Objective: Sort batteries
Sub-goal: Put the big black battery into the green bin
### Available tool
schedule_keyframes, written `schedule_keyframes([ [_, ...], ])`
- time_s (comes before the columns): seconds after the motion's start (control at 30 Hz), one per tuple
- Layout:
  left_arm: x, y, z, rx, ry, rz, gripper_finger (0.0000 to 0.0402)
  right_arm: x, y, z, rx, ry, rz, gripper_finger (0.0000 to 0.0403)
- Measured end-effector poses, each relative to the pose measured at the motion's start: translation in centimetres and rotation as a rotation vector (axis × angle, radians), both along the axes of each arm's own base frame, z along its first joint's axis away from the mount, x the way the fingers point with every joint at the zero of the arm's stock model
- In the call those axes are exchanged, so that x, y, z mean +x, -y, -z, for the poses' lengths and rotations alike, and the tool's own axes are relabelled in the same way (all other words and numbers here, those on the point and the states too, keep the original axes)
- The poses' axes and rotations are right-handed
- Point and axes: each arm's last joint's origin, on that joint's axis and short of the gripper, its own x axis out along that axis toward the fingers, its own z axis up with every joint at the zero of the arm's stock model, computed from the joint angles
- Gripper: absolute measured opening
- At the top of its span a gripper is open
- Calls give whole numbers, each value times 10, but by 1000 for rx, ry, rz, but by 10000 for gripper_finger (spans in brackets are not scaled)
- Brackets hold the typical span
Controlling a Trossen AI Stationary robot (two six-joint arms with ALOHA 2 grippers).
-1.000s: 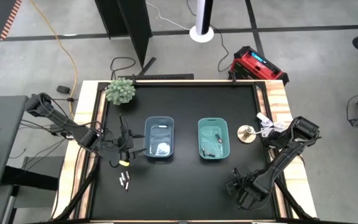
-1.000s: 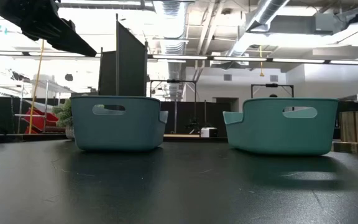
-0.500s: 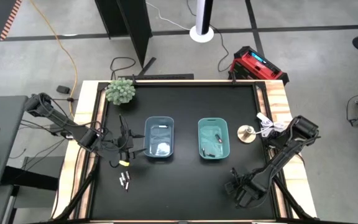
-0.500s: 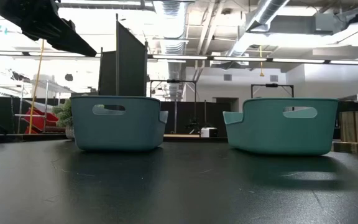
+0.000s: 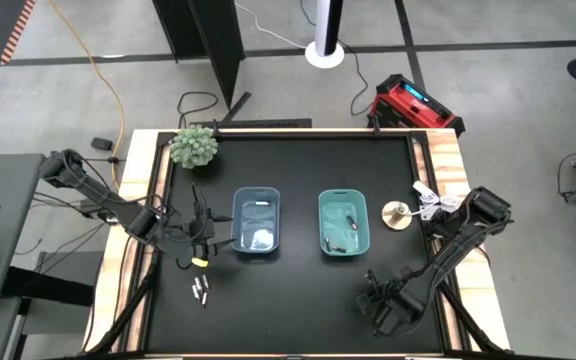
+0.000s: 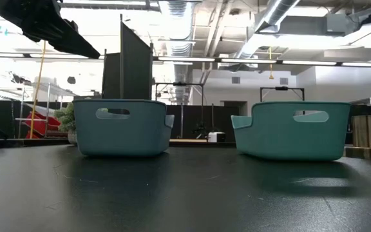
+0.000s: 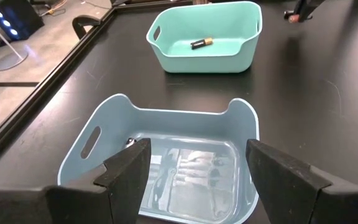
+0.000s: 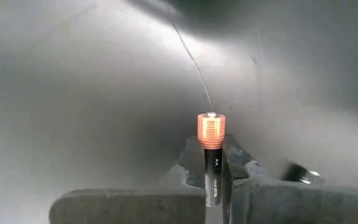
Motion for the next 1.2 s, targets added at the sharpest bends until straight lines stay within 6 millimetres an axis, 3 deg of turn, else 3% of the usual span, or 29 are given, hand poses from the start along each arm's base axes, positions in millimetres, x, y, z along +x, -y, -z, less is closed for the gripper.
schedule_keyframes([
  [0.23,0,0,0,0,0,0,261,13,-2,-56,-155,86,-122,7],
  [0.43,0,0,-1,-4,6,0,261,37,27,-98,-372,77,-198,8],
  [0.67,0,0,0,-3,4,0,261,74,83,-90,-427,-80,-266,40],
  [0.87,0,0,0,-12,2,0,261,91,114,-79,-405,-129,-301,155],
  [1.03,-1,0,1,-10,-15,3,261,91,123,-73,-412,-171,-303,256],
  [1.2,-2,-1,3,-12,-34,-2,261,85,106,-73,-459,-133,-335,280],
])
